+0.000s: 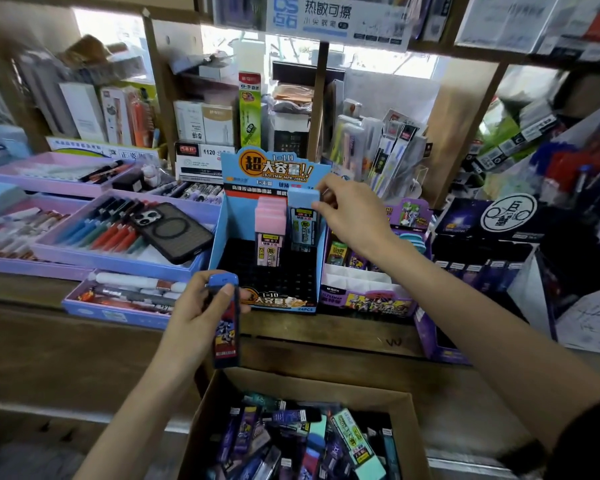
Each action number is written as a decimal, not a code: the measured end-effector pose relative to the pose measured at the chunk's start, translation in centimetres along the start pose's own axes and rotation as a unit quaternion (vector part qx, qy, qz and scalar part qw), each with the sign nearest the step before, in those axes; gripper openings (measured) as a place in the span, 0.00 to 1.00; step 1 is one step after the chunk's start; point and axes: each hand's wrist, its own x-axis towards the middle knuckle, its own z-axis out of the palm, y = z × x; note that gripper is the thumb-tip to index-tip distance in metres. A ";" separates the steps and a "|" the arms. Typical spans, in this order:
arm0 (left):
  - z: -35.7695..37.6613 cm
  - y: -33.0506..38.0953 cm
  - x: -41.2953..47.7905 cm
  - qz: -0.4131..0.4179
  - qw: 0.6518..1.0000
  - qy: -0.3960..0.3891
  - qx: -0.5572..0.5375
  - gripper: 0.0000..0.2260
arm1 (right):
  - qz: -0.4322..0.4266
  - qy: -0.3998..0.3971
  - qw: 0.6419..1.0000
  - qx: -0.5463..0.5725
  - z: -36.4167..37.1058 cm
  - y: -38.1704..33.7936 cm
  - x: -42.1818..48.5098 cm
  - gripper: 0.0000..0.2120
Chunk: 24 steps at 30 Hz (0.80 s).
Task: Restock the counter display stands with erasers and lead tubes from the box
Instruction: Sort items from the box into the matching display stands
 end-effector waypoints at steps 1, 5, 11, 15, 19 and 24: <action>-0.1 -0.1 0.0 0.000 1.000 0.000 0.000 0.07 | -0.007 -0.009 1.000 -0.017 0.3 0.2 0.1 0.09; -0.5 -0.3 0.2 0.003 1.000 0.002 -0.005 0.05 | -0.034 -0.039 0.997 -0.055 1.0 0.7 0.2 0.09; -0.6 -0.6 0.3 0.007 1.000 0.002 -0.010 0.05 | -0.039 -0.036 0.996 -0.077 1.6 0.8 0.2 0.12; -0.6 -0.5 0.2 0.009 1.000 0.000 -0.014 0.05 | -0.098 0.020 0.984 -0.150 1.8 0.4 -0.4 0.14; -0.6 -0.4 0.1 0.001 1.000 0.004 -0.012 0.05 | -0.126 0.050 0.970 -0.202 2.0 0.4 -0.1 0.11; -0.5 0.0 0.1 0.006 1.000 -0.002 -0.015 0.05 | -0.063 0.053 0.989 -0.124 2.0 0.1 0.7 0.09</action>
